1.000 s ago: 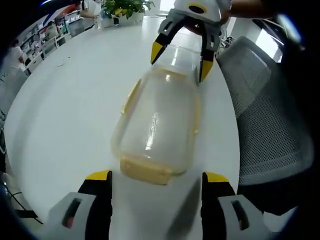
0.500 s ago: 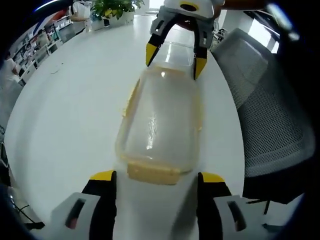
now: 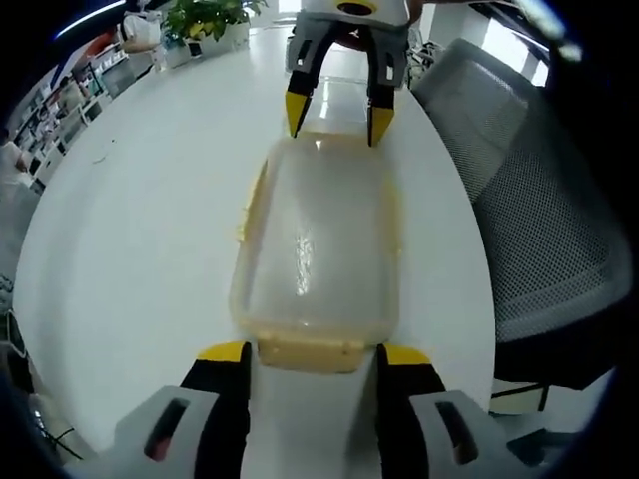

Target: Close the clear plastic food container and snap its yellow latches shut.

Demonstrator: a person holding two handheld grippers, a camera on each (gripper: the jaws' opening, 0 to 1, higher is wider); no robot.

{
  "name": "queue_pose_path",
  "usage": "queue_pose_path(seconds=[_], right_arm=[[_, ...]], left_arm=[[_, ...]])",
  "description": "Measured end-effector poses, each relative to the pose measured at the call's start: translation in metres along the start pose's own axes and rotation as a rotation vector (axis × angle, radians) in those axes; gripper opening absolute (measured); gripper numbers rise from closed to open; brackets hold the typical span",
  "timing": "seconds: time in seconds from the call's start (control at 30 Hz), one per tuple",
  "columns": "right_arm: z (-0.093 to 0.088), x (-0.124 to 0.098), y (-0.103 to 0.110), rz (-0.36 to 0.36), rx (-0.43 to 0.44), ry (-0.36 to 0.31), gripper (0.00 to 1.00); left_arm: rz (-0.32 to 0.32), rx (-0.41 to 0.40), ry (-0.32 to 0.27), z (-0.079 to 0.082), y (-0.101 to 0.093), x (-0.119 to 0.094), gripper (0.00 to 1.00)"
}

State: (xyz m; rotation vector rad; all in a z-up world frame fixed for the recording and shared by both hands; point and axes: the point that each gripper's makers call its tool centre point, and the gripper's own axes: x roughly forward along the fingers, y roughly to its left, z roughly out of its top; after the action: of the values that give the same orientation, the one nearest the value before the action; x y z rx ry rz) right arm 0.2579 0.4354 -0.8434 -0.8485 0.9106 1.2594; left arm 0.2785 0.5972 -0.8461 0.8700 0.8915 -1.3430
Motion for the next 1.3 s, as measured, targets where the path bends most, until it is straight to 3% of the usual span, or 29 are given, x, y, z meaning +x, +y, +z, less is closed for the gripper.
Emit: queue_pose_path(seconds=[0.2,0.27,0.63,0.9,1.17,1.3], right_arm=[[-0.002,0.001,-0.001,-0.009,-0.005,0.021,0.38],[-0.003,0.001,0.0,-0.015,-0.031,0.041,0.38],[-0.003,0.003,-0.001,-0.013,-0.025,0.076,0.36],[-0.002,0.003,0.0,-0.032,-0.038,0.066,0.35],[0.004,-0.001,0.011,0.029,-0.039,0.004,0.35],[0.006,-0.005,0.009,0.025,-0.046,-0.011,0.35]], left_arm=[[0.011,0.005,-0.002,0.001,-0.001,0.0,0.41],[0.005,0.014,-0.006,0.0,-0.002,-0.001,0.35],[0.007,0.002,-0.027,0.0,-0.003,-0.001,0.33],[0.016,0.011,-0.02,-0.001,-0.004,-0.002,0.32],[0.02,0.002,-0.007,-0.006,-0.015,-0.006,0.32],[0.019,-0.015,-0.028,-0.004,-0.016,-0.013,0.32]])
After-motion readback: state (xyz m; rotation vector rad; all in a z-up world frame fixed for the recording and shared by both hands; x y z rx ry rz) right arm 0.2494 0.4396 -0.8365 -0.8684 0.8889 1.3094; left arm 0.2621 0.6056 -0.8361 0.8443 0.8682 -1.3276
